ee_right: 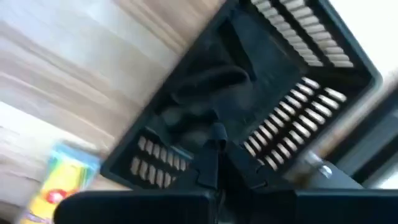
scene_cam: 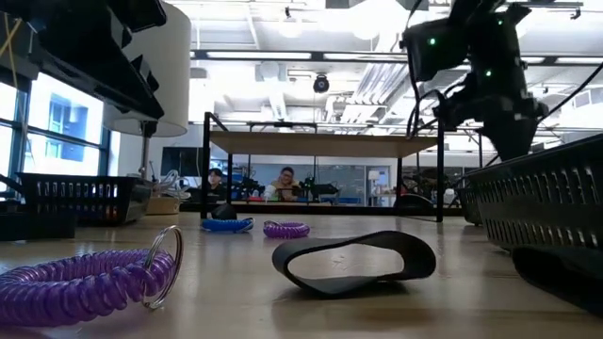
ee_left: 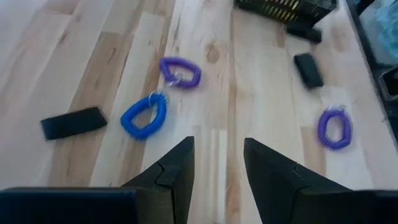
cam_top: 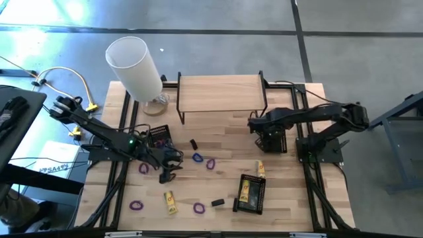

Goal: Pick & Place Office Desk Supplies
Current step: Put the rubber band into the top right bin

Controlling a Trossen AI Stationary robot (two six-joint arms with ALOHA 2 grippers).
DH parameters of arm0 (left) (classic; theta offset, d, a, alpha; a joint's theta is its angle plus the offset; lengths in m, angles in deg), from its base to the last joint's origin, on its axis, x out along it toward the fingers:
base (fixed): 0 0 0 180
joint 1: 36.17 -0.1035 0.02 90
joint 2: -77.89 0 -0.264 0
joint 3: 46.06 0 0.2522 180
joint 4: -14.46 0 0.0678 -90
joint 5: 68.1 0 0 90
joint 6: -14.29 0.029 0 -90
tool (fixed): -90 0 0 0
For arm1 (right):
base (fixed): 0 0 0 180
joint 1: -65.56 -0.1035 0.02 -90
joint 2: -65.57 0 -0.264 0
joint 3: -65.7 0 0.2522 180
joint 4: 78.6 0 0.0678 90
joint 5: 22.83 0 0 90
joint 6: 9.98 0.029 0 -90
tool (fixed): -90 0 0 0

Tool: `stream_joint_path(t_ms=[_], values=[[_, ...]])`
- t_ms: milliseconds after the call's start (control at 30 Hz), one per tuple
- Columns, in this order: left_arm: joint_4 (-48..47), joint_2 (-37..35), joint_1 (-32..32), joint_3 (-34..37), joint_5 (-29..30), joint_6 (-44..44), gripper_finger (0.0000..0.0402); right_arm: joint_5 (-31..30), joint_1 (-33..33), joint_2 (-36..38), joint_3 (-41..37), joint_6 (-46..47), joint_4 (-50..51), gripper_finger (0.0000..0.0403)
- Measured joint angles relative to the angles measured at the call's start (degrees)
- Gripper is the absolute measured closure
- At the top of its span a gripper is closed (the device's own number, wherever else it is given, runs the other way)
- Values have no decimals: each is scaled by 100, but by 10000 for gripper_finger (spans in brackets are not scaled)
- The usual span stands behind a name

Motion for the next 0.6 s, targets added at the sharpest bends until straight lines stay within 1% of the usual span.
stream_joint_path(t_ms=[67,133,233,333,433,600], values=[[-33,13,12,-3,-21,-12,268,-76,129,8,-108,-66,-183,400],[24,47,39,-1,-41,-14,268,-290,190,3,-182,-101,-353,398],[-11,59,51,1,-43,-16,268,-347,220,5,-179,-147,-424,379],[-11,76,60,-3,-43,-19,268,-268,221,3,-183,-81,-504,342],[13,76,90,-1,-43,-27,268,-189,221,3,-181,-7,-477,296],[7,76,90,-1,-41,-30,268,-193,223,3,-181,104,-429,227]])
